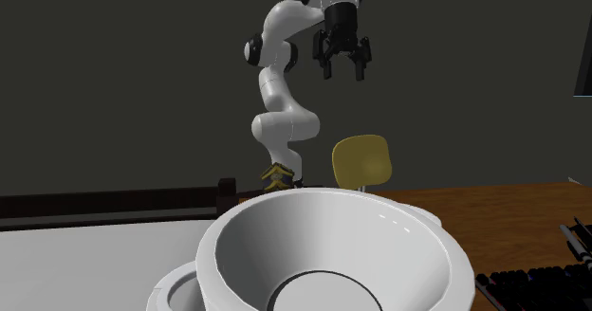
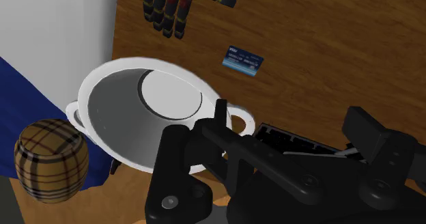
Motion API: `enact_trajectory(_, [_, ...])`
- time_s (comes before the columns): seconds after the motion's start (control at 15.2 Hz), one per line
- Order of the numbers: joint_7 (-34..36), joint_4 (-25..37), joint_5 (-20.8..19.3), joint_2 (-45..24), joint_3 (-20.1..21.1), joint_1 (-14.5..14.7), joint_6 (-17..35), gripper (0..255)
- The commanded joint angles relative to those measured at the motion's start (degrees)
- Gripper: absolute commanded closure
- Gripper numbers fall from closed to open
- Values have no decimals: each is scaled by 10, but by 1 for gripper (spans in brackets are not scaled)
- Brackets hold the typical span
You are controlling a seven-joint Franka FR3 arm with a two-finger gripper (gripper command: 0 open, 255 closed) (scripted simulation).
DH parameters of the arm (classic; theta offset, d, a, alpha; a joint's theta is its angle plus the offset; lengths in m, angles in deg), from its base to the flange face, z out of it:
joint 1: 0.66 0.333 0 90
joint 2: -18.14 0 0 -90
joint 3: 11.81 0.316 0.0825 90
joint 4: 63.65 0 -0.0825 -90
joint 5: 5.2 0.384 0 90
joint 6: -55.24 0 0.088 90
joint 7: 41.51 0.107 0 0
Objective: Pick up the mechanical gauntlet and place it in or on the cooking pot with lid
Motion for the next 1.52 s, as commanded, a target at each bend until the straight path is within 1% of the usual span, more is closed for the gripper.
enact_trajectory(0.0, [0, 0, 0, 0, 0, 0, 0, 0])
enact_trajectory(0.79, [-40, -108, 2, -72, -119, -53, 53, 0])
enact_trajectory(1.45, [-84, -176, -1, -177, -215, -101, 109, 0])
